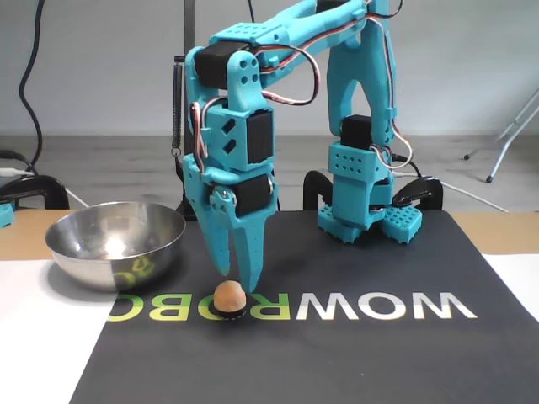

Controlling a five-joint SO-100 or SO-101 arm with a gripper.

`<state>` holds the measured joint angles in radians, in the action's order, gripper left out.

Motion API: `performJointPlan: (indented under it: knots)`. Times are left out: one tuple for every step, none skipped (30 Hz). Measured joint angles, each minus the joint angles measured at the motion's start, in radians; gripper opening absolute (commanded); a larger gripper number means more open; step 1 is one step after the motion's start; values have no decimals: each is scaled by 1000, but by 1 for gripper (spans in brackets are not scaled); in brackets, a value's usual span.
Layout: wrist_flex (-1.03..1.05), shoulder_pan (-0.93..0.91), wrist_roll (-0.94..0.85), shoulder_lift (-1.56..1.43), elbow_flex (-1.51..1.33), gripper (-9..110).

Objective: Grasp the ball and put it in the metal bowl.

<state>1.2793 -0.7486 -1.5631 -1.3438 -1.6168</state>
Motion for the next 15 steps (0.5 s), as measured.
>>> performJointPlan:
  knots:
    - [0,0,0,12,0,53]
    - [0,0,0,20,0,53]
    - [0,-2,0,28,0,53]
    - [-5,-6,0,38,0,53]
    - [-21,-11,0,44,0,53]
    - [-41,-14,0,51,0,53]
    - [-44,-14,0,54,0,53]
    - [-43,-14,0,58,0,53]
    - [-51,-12,0,63,0,53]
    - [-63,-12,0,67,0,53]
    - [-63,-14,0,69,0,53]
    - [-58,-15,0,69,0,53]
    - [-60,-15,0,71,0,54]
    - [-63,-15,0,71,0,54]
    - [-63,-14,0,71,0,54]
